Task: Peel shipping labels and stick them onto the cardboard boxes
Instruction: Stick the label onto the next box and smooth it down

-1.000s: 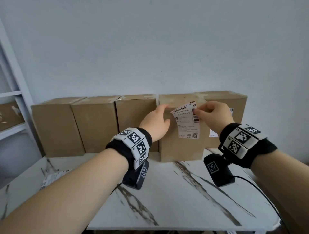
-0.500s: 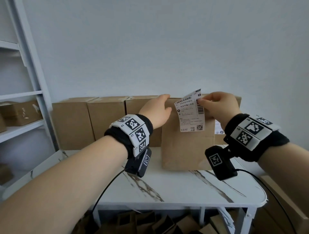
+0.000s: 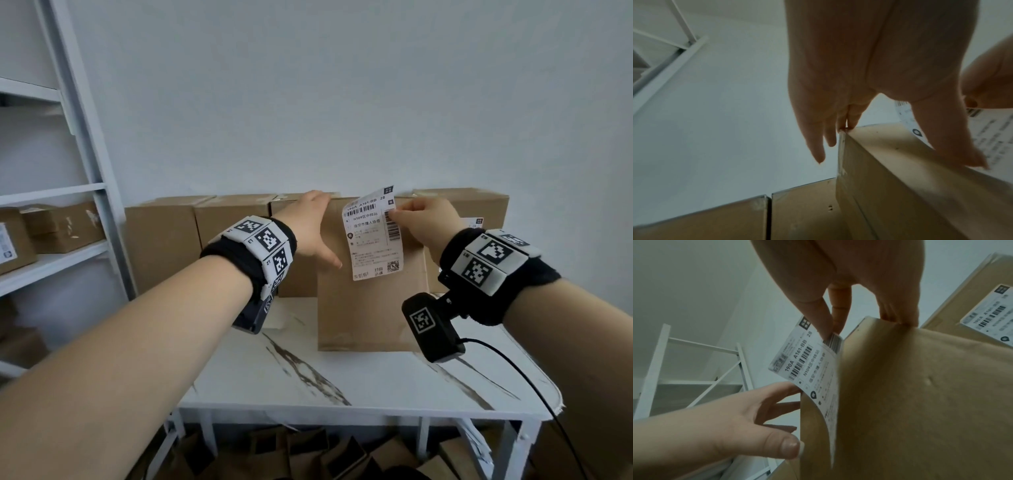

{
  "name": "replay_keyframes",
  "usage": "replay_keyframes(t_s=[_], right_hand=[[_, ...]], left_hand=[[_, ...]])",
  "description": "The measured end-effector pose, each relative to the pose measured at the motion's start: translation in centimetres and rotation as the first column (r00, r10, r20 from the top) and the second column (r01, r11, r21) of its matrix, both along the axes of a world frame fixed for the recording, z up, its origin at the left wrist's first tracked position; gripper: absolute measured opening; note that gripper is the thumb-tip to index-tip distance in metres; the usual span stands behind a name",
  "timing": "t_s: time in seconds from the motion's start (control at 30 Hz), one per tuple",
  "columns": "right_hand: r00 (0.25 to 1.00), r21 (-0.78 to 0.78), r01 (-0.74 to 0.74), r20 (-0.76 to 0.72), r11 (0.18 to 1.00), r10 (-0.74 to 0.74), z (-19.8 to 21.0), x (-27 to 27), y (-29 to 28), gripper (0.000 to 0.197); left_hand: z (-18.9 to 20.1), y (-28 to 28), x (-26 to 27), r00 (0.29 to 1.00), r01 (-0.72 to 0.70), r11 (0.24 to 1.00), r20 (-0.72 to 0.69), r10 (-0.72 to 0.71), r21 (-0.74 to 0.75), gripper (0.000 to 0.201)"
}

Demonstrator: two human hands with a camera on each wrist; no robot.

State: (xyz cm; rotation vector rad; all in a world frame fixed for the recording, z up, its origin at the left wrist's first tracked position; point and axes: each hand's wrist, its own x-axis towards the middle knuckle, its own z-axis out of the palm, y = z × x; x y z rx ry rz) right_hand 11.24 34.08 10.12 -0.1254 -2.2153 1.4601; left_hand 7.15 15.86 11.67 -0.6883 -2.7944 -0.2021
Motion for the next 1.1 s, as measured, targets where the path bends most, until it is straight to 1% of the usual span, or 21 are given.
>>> replay_keyframes(t_s=[0.1,0.2,0.27,0.37,0.53,0.63,0.7,0.9,1.1], right_hand=[[0.995,-0.044,-0.019,0.102,0.999,0.024,-0.8,-0.6,0.2,0.02],[0.983,-0.124,-0.027,0.177,0.992,0.049,-1.8,-1.4,0.3,0.013],[0.979,-0.163,-0.025,0.198,0.986,0.057,-2.3,-1.8,0.3,0.012],[0.979,-0.174,0.0,0.201,0.985,0.035,-2.7,-2.2,0.1,0.013],[0.98,-0.126,0.023,0.201,0.992,0.003,-2.8,-2.6,-0.1,0.017],[0.981,-0.087,0.035,0.194,0.996,-0.017,-3.2,-2.6,-0.3,0.011],[0.982,-0.068,0.033,0.189,0.997,-0.02,-3.3,-2.7,-0.3,0.01],[0.983,0.034,0.064,0.172,0.997,-0.069,-3.6,-2.4,-0.3,0.023],[0.986,0.026,0.082,0.144,0.996,-0.085,-4.1,-2.0,-0.5,0.029]], left_hand=[[-0.3,0.4,-0.4,0.998,-0.008,1.0,0.057,0.009,-0.018,0.132],[-0.7,0.7,-1.3,0.997,-0.017,1.0,0.076,0.015,0.025,0.136],[-0.9,0.9,-2.0,0.998,-0.014,0.997,0.069,0.009,0.082,0.133],[-1.0,0.8,-2.7,0.999,0.008,0.985,0.042,-0.015,0.171,0.124],[-1.2,0.9,-3.4,0.999,0.043,0.952,0.001,-0.046,0.302,0.102],[-1.6,1.0,-3.6,0.998,0.058,0.94,-0.035,-0.049,0.336,0.089],[-1.8,1.0,-3.7,0.997,0.068,0.932,-0.057,-0.051,0.356,0.083],[-2.2,1.1,-4.0,0.996,0.073,0.916,-0.072,-0.049,0.395,0.079],[-2.4,1.4,-4.2,0.996,0.054,0.912,-0.081,-0.023,0.408,0.077]])
